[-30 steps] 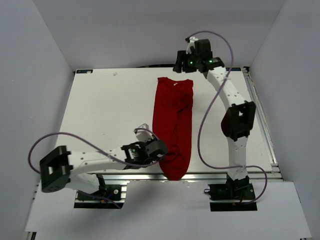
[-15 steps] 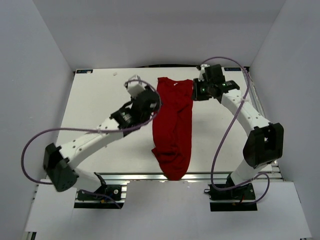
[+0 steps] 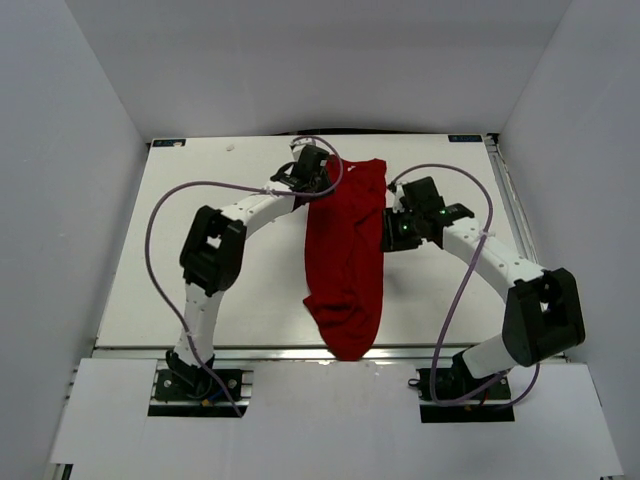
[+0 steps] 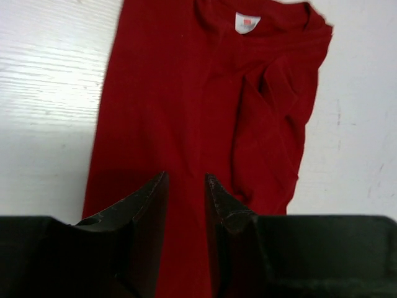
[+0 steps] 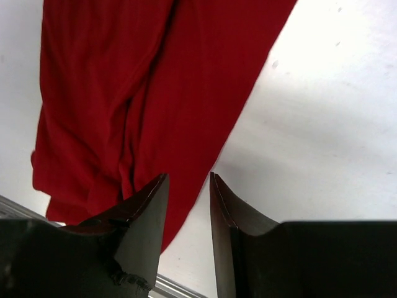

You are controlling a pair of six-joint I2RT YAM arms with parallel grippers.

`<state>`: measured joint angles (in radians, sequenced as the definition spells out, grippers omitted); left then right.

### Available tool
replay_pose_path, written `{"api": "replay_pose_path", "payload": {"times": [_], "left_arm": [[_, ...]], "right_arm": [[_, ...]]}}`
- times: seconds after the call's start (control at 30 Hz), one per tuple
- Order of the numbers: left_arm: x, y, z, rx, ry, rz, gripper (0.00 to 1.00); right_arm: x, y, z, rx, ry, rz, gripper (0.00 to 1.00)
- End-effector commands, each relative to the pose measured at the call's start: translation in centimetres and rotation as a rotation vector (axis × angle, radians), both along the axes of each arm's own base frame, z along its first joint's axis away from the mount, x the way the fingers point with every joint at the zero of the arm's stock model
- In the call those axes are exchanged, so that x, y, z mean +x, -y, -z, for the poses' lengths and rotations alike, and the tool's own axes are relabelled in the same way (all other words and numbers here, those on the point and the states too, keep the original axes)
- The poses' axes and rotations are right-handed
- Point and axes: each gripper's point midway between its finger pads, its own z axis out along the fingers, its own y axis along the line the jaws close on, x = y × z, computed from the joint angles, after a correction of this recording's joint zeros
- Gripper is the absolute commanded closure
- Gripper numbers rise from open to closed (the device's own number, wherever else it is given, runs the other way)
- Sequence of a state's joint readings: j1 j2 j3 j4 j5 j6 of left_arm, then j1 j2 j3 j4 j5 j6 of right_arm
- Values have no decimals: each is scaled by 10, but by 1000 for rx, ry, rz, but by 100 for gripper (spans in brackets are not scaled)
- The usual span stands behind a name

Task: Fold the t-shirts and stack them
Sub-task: Rotate the tshirt 90 degrees

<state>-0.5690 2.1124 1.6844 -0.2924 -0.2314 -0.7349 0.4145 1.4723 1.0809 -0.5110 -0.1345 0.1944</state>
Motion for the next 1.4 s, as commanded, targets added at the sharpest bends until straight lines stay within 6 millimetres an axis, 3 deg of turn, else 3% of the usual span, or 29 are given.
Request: {"api": "replay_pose_path", "payload": {"times": [0.0,0.03,0.1,0.13,0.2,0.23,0.27,0.47,0.53,0.57,0.67,0.7,0.9,1.03,1.13,1.33,1.37], "left_arm": [[18,19,-29,-92,33,111,59],[24,19,-10,-88,7,108,59],[36,21,-7,-125,9,114,59],[41,21,13,-122,-22,112,59],[52,20,20,-131,-31,106,59],[54,19,40,-120,-59,102,59],[59,16,47,-119,-63,95,59],[75,1,90,-151,-110,55,61],[84,-2,93,-162,-104,44,62],[88,-9,108,-157,-122,29,63],[104,-18,112,-192,-110,1,64],[107,-21,122,-196,-120,-14,64],[137,-57,126,-233,-74,-125,68],[157,-98,130,-260,-40,-232,68],[173,-110,122,-303,9,-236,69],[187,-103,77,-346,77,-154,69],[187,-103,61,-349,102,-144,68]], "right_arm": [[-18,-10,5,21,0,-41,61],[-23,-10,5,21,-1,-48,61],[-35,-14,12,17,-20,-72,60],[-43,-12,20,11,-41,-82,60],[-53,-17,30,12,-62,-112,60],[-58,-16,39,2,-75,-116,60],[-62,-20,42,2,-74,-129,60],[-74,-32,71,16,-95,-154,60],[-76,-35,79,12,-105,-157,60],[-76,-36,82,-1,-98,-156,60],[-70,-36,83,-36,-76,-155,60],[-65,-38,79,-38,-61,-154,60],[-43,-46,75,-92,-28,-212,60],[-33,-40,82,-174,-28,-242,60],[-28,-49,75,-145,-11,-245,60],[-20,-68,30,-99,85,-276,60],[-22,-73,22,-80,96,-288,60]]}}
